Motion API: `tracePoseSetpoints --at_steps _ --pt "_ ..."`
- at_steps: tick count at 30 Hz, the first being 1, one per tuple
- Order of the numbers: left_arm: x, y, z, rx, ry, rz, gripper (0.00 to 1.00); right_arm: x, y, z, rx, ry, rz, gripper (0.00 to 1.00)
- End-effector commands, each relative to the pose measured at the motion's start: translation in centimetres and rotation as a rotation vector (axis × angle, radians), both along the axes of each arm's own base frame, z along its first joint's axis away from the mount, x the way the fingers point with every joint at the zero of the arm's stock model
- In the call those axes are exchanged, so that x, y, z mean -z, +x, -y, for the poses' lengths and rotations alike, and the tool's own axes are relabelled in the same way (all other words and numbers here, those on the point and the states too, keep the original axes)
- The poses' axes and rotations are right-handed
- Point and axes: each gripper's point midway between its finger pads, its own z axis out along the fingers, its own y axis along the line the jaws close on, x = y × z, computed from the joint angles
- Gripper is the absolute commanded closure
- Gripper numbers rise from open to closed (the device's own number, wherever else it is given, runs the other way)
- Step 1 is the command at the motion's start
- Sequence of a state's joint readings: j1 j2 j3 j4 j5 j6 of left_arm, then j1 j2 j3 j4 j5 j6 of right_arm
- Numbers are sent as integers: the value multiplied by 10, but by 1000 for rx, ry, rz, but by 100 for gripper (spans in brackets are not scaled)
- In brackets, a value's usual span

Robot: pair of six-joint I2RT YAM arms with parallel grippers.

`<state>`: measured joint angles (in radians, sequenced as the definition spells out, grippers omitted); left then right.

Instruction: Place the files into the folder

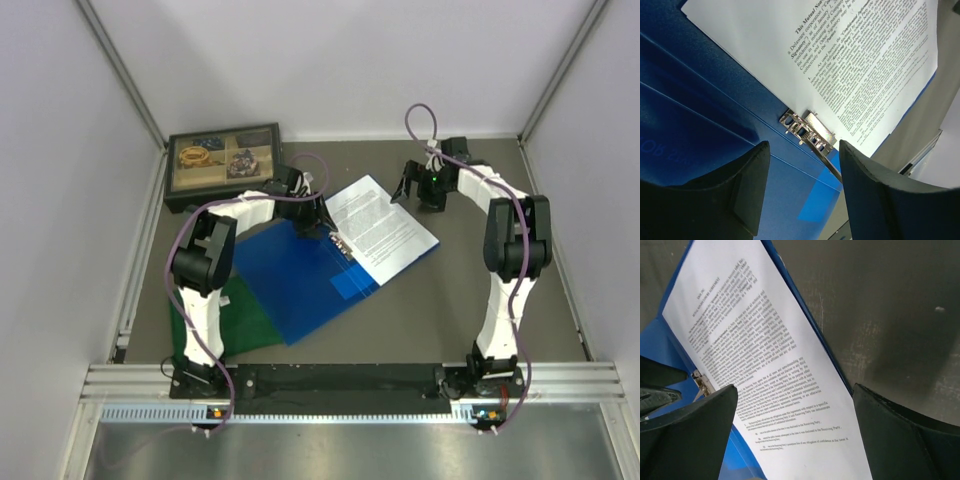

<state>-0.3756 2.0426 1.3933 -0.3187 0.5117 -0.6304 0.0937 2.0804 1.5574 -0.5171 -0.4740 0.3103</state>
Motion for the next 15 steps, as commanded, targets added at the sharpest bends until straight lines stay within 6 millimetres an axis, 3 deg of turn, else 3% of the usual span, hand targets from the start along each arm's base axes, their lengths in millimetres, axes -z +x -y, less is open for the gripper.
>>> tracePoseSetpoints --at_steps 1,2,3,9,13,15 --pt "2 -2 4 42 -8 7 39 -52 22 4 0 -46 189 2" --pt "3 -3 5 46 -10 4 39 -58 32 5 -8 -61 221 2" --pt "4 -4 4 49 -10 4 39 -45 35 5 -16 -68 200 2" --pt "13 -12 12 80 -9 -15 40 -22 46 -3 -33 -73 169 1" --pt "18 -17 28 106 -11 -27 41 -2 33 -7 -17 -94 95 1" --pt "22 -18 33 112 -8 -31 42 12 15 -6 2 -132 46 1"
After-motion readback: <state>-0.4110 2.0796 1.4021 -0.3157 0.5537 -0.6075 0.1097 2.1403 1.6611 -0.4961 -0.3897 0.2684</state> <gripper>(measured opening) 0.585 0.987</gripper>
